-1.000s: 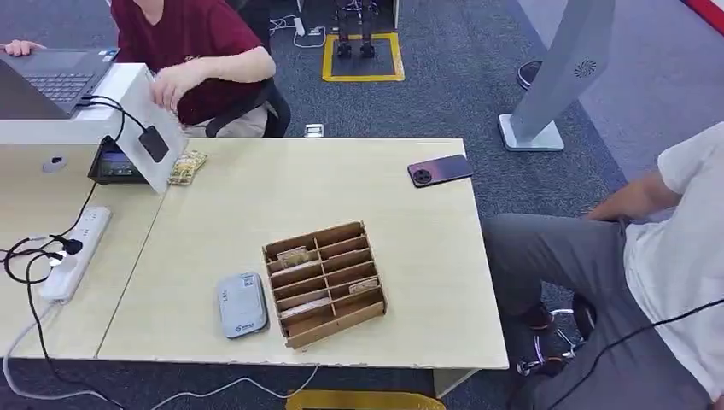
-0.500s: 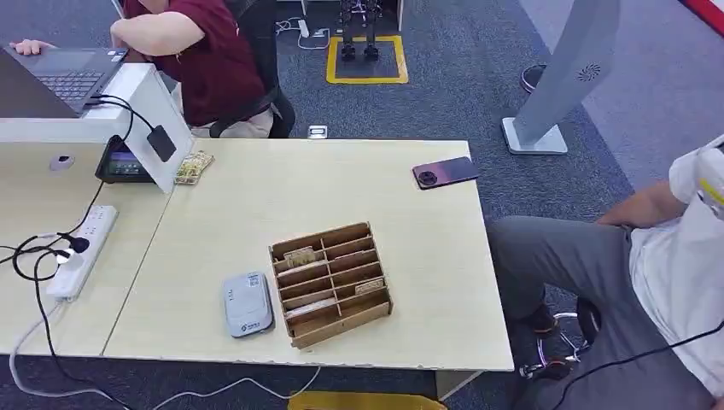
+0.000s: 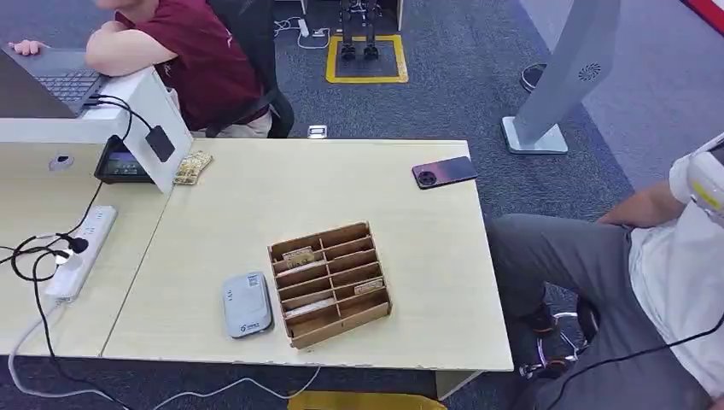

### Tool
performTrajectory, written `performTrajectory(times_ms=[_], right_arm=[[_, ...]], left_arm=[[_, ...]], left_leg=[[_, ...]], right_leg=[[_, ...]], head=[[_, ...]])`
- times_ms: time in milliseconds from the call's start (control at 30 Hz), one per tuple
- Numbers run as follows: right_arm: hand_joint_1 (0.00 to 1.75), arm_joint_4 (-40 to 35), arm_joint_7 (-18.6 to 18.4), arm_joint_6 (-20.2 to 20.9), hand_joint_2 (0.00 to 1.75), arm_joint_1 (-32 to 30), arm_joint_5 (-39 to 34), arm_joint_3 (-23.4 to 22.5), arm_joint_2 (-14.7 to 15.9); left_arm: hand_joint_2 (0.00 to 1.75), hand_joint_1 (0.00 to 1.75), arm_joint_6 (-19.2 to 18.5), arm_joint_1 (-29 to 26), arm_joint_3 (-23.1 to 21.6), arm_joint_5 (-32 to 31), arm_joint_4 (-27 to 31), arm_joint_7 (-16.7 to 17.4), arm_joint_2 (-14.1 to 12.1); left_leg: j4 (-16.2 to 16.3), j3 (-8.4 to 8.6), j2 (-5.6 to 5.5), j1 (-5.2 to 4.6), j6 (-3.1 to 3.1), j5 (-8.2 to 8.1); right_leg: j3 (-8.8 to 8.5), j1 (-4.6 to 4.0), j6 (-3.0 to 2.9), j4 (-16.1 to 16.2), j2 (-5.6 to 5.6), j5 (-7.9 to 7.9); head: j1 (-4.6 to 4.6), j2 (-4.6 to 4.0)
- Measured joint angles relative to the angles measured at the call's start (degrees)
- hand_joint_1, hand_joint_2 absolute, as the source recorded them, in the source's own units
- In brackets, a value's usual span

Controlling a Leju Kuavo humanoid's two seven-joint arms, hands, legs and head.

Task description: Pass the card to the sensor for recognition and then transmit it.

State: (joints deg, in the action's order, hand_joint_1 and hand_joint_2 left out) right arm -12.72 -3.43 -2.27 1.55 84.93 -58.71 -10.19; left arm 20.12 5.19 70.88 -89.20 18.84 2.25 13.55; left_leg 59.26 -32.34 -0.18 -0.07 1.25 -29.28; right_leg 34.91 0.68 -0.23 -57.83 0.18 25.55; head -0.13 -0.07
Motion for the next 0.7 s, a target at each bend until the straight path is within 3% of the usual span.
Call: performTrajectory(times_ms=[100,200,233,267,300,400,433,700], right_arm=[[0.0,-0.5,0.9,1.9,1.75,0.0,-2.5,0.0,0.2],[0.0,-0.9,1.2,2.3,1.75,-0.2,-6.3,1.1,0.4],[0.0,-1.1,1.3,2.3,1.75,-0.3,-7.5,1.7,0.4],[0.0,-1.3,1.4,2.4,1.75,-0.4,-8.6,2.3,0.5],[0.0,-1.4,1.5,2.4,0.0,-0.6,-10.1,3.0,0.5],[0.0,-1.8,1.6,2.4,0.0,-1.0,-13.7,5.1,0.8],[0.0,-1.9,1.6,2.4,0.0,-1.1,-15.0,5.9,0.9],[0.0,-3.0,1.7,2.4,0.0,-2.2,-24.3,12.2,1.8]], left_arm=[[1.75,0.0,-7.9,-0.4,-2.2,1.5,-0.9,1.2,-0.4],[1.75,0.0,-9.3,-1.1,-5.6,5.5,-1.5,1.5,-0.7],[0.0,0.0,-9.5,-1.2,-6.6,6.7,-1.7,1.5,-0.9],[0.0,0.0,-9.6,-1.4,-7.5,7.9,-1.7,1.5,-1.0],[0.0,0.0,-9.9,-1.6,-8.8,9.5,-1.7,1.5,-1.2],[0.0,0.0,-10.3,-2.2,-11.6,13.3,-1.7,1.5,-2.0],[1.75,0.0,-10.5,-2.5,-12.7,14.7,-1.7,1.5,-2.3],[1.75,0.0,-11.8,-3.8,-20.2,24.6,-1.7,1.4,-3.8]], left_leg=[[0.0,-0.01,0.01,0.09,0.0,0.0],[0.0,-0.01,0.0,0.09,-0.01,-0.01],[0.0,-0.01,0.0,0.09,-0.01,-0.02],[0.0,-0.01,0.0,0.09,-0.01,-0.02],[0.0,-0.01,0.0,0.09,0.0,-0.03],[0.0,0.0,0.0,0.09,0.01,-0.04],[0.0,0.0,0.01,0.09,0.01,-0.04],[0.0,-0.01,0.0,0.1,0.01,-0.04]], right_leg=[[0.01,-0.06,-0.01,0.0,0.0,0.02],[0.0,-0.07,-0.01,0.0,0.0,0.02],[0.0,-0.07,-0.01,0.0,0.0,0.02],[0.0,-0.07,-0.01,0.0,0.0,0.02],[0.0,-0.07,-0.01,0.0,0.0,0.02],[0.0,-0.07,-0.01,0.0,0.0,0.02],[0.01,-0.08,-0.01,0.0,0.0,0.02],[0.0,-0.08,-0.03,0.0,0.0,0.03]], head=[[-0.02,-0.02],[-0.02,0.0],[-0.02,0.0],[-0.02,-0.02],[-0.02,-0.02],[-0.07,0.0],[-0.04,-0.02],[-0.04,-0.02]])
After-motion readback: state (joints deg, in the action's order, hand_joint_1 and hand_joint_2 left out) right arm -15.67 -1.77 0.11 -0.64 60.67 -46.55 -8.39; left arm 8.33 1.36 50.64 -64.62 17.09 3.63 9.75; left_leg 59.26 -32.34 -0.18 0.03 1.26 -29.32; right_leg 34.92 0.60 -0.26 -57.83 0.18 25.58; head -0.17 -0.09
